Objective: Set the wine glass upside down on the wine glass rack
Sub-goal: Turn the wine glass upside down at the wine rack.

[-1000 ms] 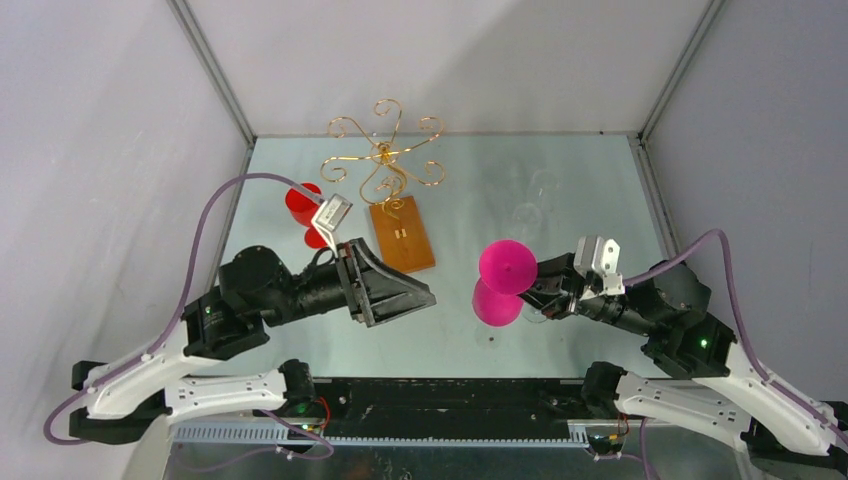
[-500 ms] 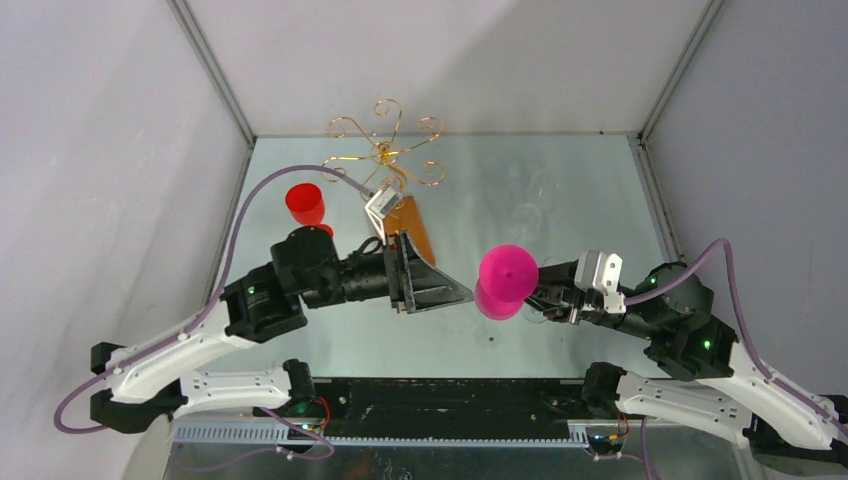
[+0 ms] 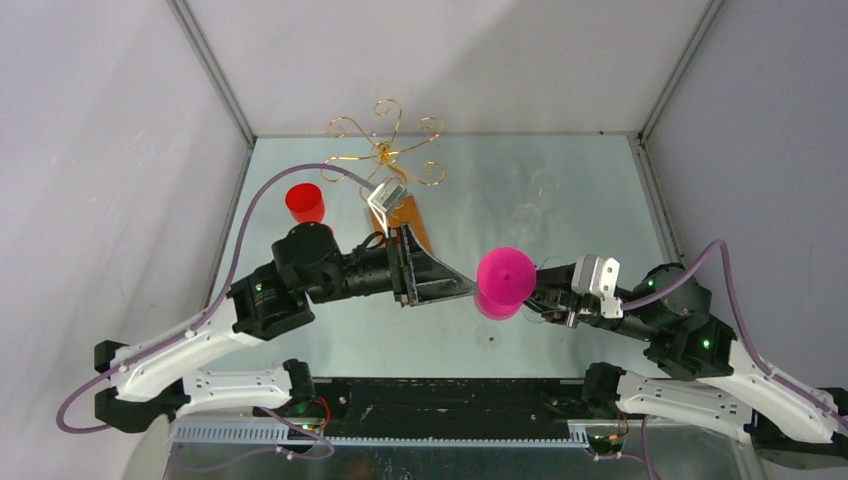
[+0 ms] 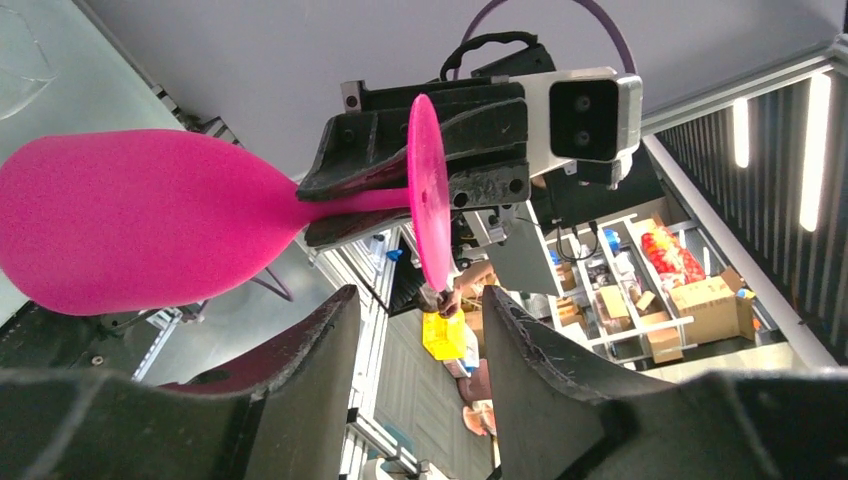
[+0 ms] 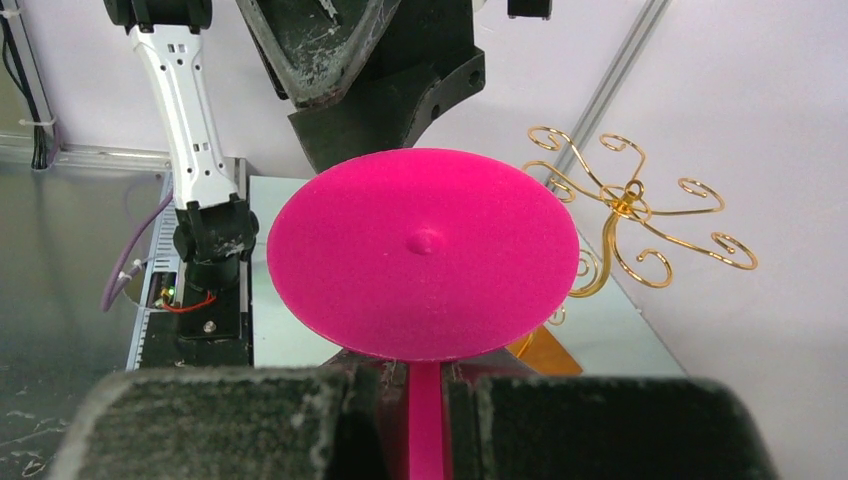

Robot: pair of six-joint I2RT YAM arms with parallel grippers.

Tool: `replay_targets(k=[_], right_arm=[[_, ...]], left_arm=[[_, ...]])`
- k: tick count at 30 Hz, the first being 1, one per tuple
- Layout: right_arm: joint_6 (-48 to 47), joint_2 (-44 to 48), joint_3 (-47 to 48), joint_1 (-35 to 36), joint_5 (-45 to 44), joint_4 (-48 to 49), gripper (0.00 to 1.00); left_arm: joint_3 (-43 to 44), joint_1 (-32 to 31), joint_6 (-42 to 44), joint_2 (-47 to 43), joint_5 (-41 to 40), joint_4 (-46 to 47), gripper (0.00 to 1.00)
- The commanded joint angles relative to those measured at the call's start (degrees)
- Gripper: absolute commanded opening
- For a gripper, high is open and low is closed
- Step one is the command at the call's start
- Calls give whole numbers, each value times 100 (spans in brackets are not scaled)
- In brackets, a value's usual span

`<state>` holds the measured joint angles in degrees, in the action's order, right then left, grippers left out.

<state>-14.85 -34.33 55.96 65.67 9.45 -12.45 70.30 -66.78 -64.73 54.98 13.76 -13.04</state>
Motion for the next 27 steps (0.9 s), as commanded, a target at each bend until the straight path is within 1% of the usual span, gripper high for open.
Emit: replay_targets(k=[1, 10, 15, 22, 27], right_arm=[[-51, -70, -7, 101, -106, 198, 0], [-69, -161, -7, 320, -243, 207, 0], [-85, -224, -7, 459, -378, 252, 0], [-114, -307, -7, 554, -486, 295, 0], [-138, -372, -7, 582, -560, 383, 0]], left_arm=[[24, 51, -184, -22, 66, 401, 52], [-3, 86, -236, 33, 80, 398, 45], [-9, 91, -262, 82, 100, 495, 37], [-31, 104, -194, 62, -6, 233, 34], [-76, 117, -199, 35, 13, 219, 30]])
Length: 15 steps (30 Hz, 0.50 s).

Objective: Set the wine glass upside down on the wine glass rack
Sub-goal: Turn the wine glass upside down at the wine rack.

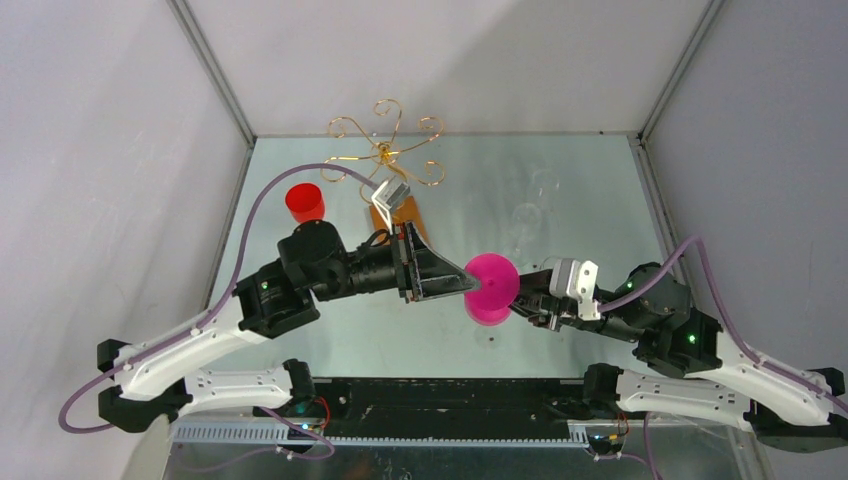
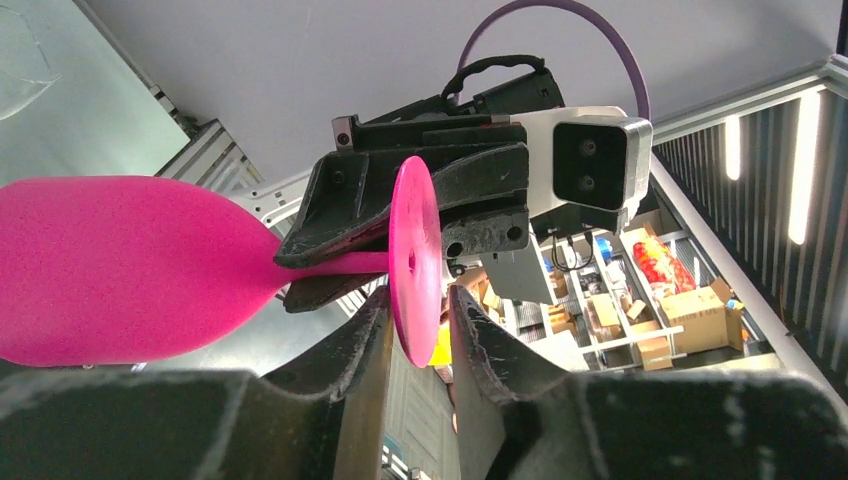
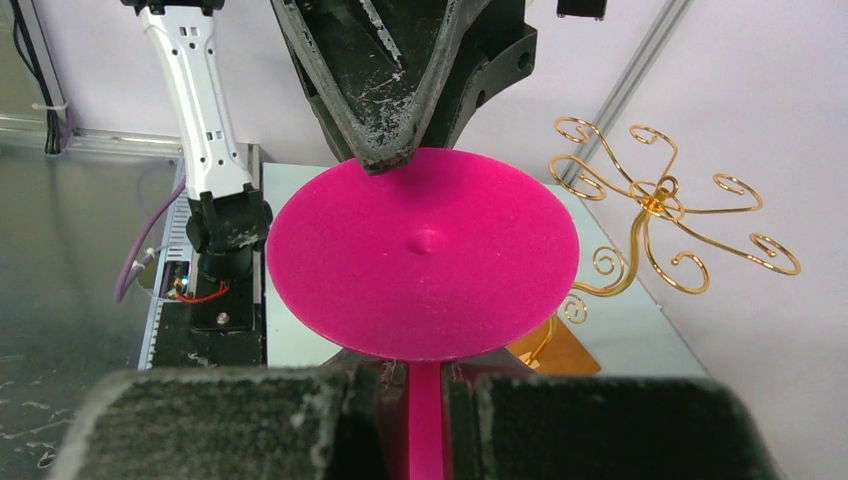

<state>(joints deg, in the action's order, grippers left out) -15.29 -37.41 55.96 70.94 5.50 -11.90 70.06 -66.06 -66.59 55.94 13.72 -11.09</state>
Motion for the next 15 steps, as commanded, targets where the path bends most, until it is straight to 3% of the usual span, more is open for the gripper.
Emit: replay_targets(k=[1, 8, 15], right_arm=[[-110, -82, -7, 58, -160, 337, 0], [-92, -127, -7, 69, -145, 323, 0], [-172, -138, -7, 74, -201, 383, 0]], left_arm=[[-51, 47, -12, -59, 28, 22, 29], [-133, 58, -100, -108, 108, -1, 24], [-300, 89, -185, -227, 233, 38, 8]])
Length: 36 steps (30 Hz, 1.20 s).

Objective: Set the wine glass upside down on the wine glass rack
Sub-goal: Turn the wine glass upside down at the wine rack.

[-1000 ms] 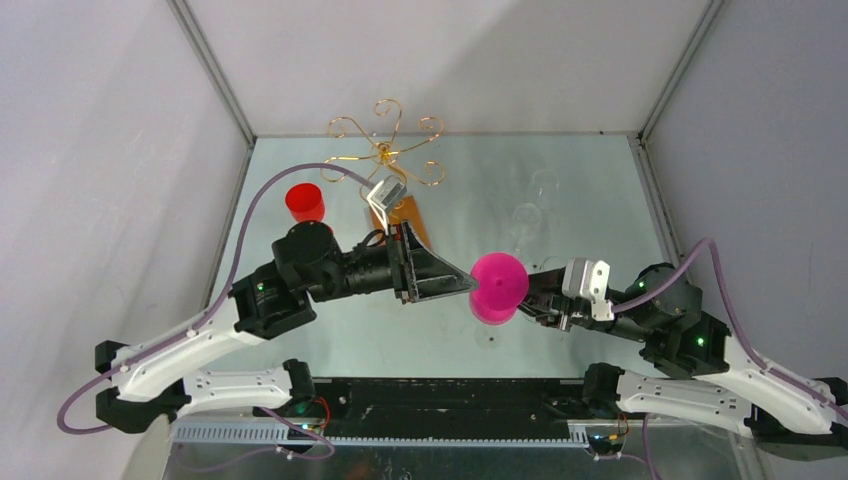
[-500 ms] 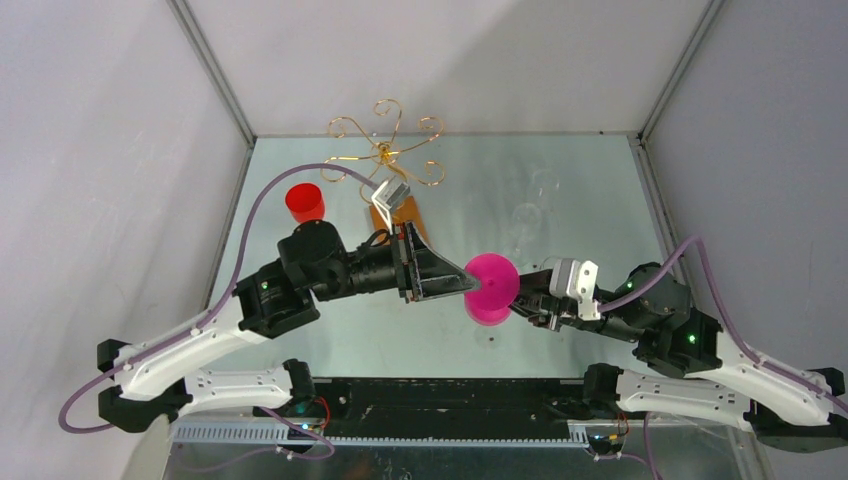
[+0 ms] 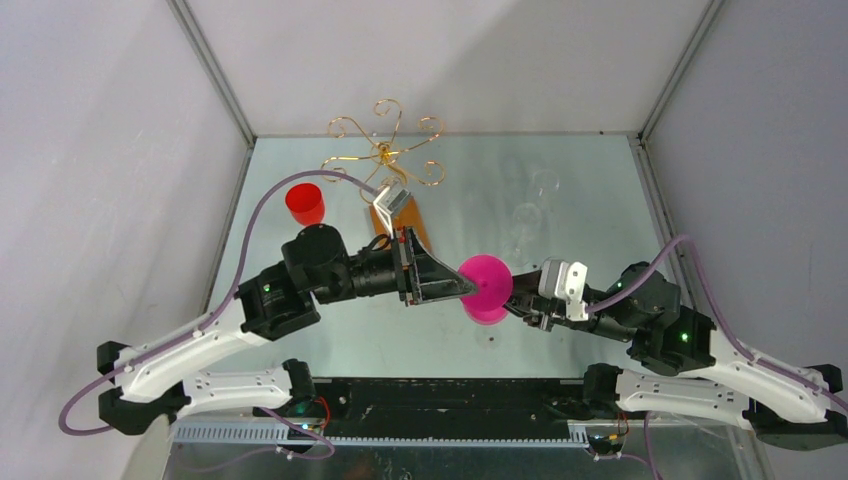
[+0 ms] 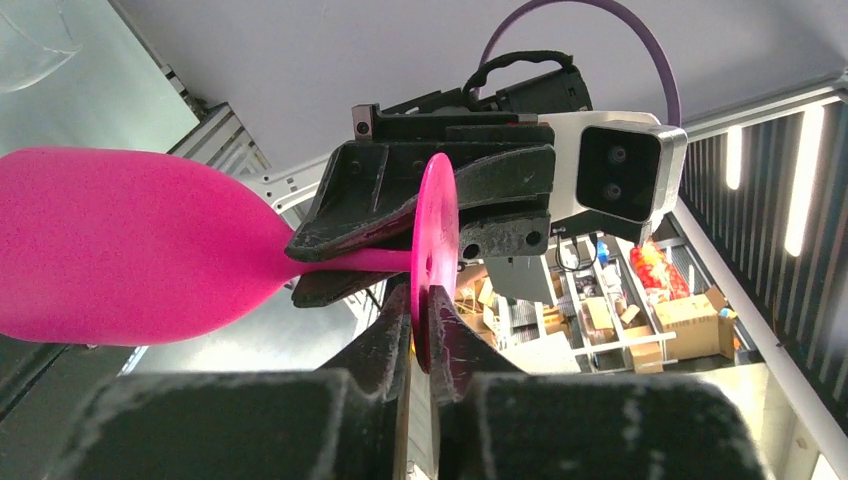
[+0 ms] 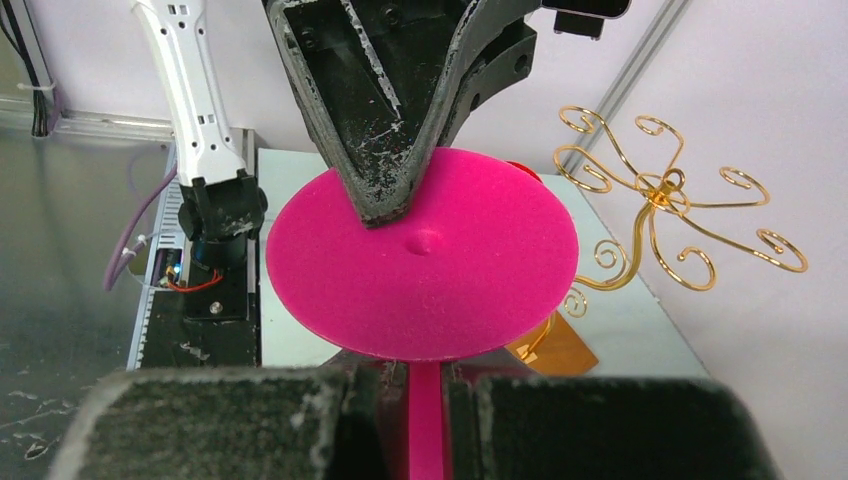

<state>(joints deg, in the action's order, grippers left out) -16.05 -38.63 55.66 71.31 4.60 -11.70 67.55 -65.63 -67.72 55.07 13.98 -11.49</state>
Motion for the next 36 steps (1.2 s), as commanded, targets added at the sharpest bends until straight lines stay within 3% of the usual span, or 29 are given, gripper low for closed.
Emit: replay_targets(k=[1, 6, 8, 10, 11, 13, 16, 17, 19, 36], right_arm=[[-94, -36, 24, 43, -106, 358, 0], [-27, -57, 24, 70, -108, 349, 0], [-10, -42, 24, 75, -145, 344, 7], [-3, -21, 24, 81, -183, 344, 23], [8, -21, 24, 83, -190, 335, 38], [7, -22, 24, 79, -205, 328, 58], [24, -29, 24, 91, -234, 351, 76], [30, -30, 24, 106, -241, 364, 92], [36, -28, 24, 126, -283, 357, 99], [210, 154, 24, 251, -739, -104, 100]], left_arm=[[-66, 47, -77, -138, 234, 72, 6], [-132, 49, -164, -160, 266, 174, 0], [-130, 50, -150, -170, 245, 227, 0], [-97, 64, -105, -190, 196, 231, 0], [-76, 70, -67, -207, 161, 229, 0], [-68, 82, -22, -236, 70, 241, 0], [-62, 98, -7, -262, -2, 293, 0], [-54, 104, 2, -267, -6, 303, 0], [-37, 121, 34, -262, -14, 319, 0], [-305, 421, 313, -623, -372, -94, 0]])
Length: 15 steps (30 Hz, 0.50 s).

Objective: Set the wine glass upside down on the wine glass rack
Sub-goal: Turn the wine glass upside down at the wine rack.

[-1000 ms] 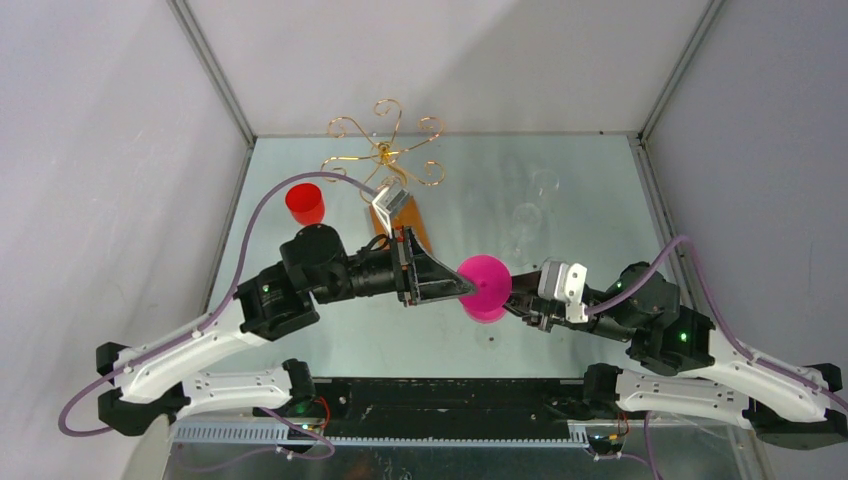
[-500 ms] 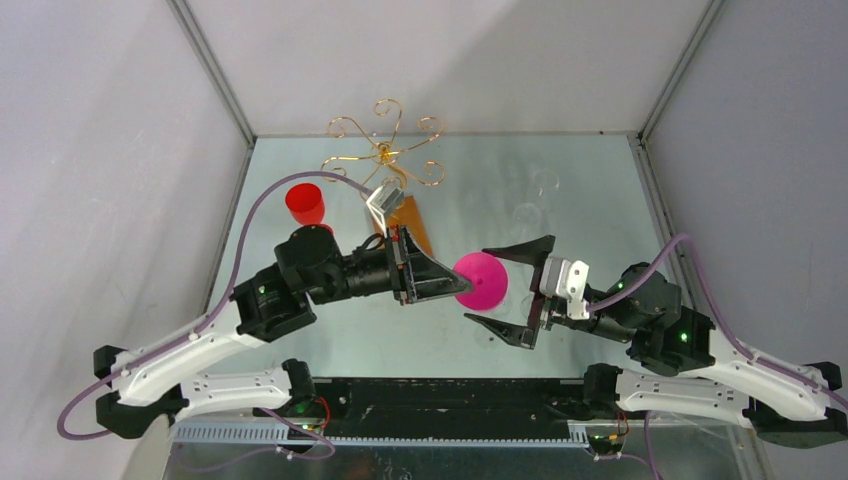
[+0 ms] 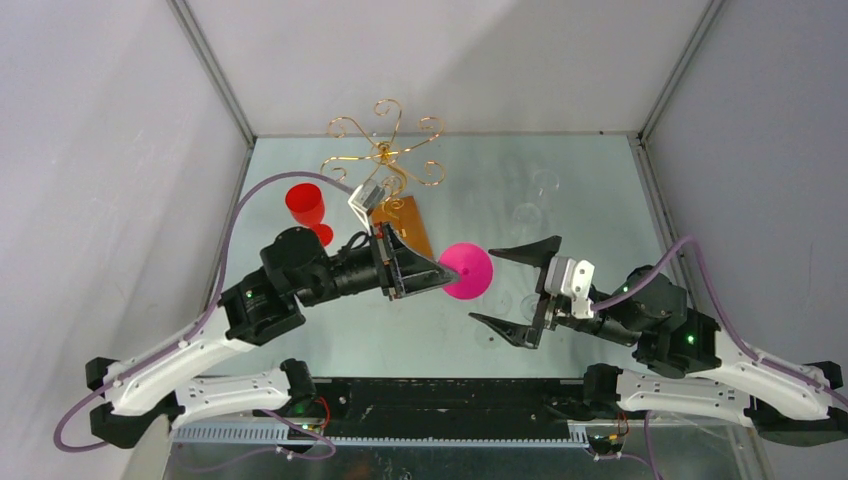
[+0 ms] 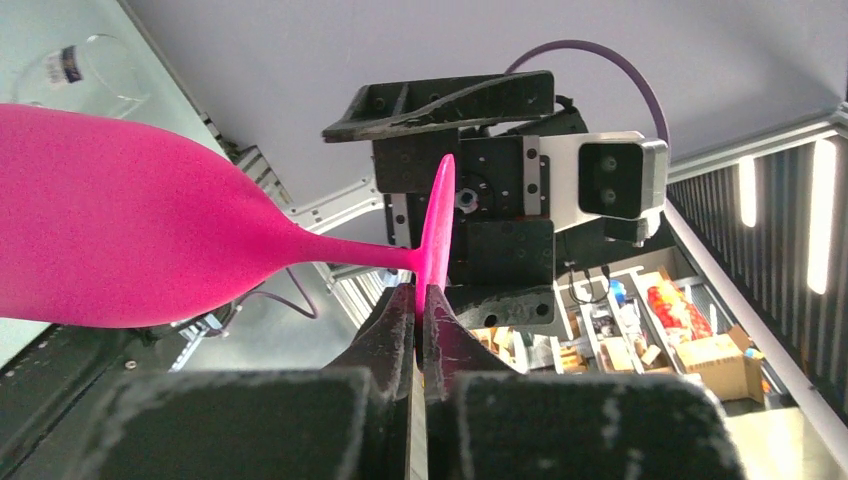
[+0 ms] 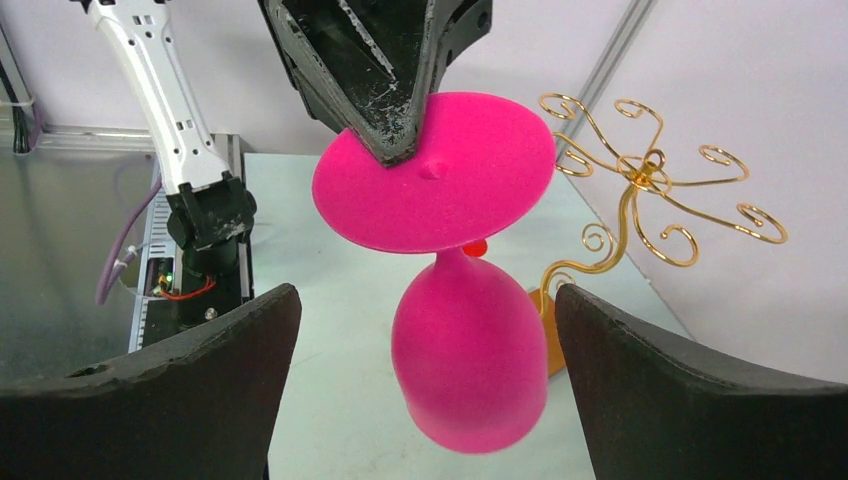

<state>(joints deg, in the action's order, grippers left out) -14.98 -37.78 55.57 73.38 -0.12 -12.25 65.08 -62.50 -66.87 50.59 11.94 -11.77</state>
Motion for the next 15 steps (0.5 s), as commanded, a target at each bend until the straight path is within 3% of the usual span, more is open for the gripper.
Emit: replay_targets(k=[1, 15], right_arm=[[141, 69, 24, 44, -277, -67, 99], [619, 240, -133, 53, -631, -184, 100]], left_arm=[[-79, 138, 241, -209, -206, -131, 0], [-757, 594, 224, -746, -220, -460, 0]])
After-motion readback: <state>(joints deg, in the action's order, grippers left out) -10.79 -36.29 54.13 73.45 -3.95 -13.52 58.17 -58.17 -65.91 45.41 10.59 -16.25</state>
